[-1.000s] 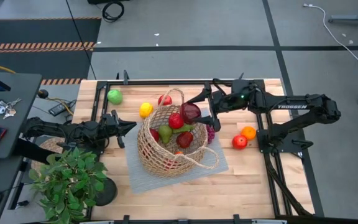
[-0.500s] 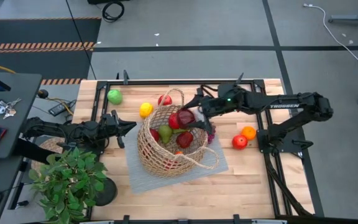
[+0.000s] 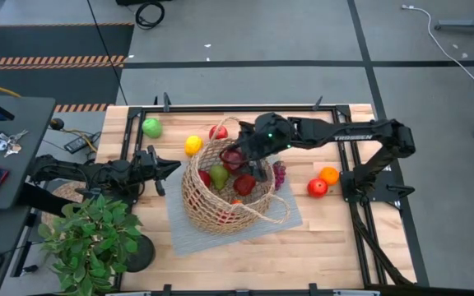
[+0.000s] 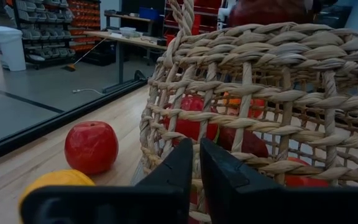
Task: Build produce basket
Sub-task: Put the red apple into the basket
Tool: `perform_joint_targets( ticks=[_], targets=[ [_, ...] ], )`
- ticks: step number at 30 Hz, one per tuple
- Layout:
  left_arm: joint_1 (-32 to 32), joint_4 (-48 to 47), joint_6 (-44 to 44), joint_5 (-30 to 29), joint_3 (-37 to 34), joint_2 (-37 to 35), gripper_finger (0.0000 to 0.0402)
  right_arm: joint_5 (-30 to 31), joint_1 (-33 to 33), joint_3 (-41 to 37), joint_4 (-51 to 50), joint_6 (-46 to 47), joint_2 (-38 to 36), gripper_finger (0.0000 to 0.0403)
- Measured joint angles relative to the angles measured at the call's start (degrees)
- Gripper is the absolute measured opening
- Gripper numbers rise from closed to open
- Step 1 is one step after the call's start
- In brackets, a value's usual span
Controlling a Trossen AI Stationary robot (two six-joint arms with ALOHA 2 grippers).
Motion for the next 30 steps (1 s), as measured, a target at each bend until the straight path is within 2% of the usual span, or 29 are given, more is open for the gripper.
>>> perform_joint_targets(
  ticks=[16, 30],
  targets=[
    [0.0, 0.0, 0.0, 0.0, 0.0, 0.0, 0.0039, -8.2, -0.9, -1.4, -1.4, -0.9, 3.3, 0.0348],
    [0.0, 0.0, 0.0, 0.0, 0.0, 0.0, 0.0039, -8.1, -0.8, -5.3, 2.4, -1.9, 5.2, 0.0348]
  ],
)
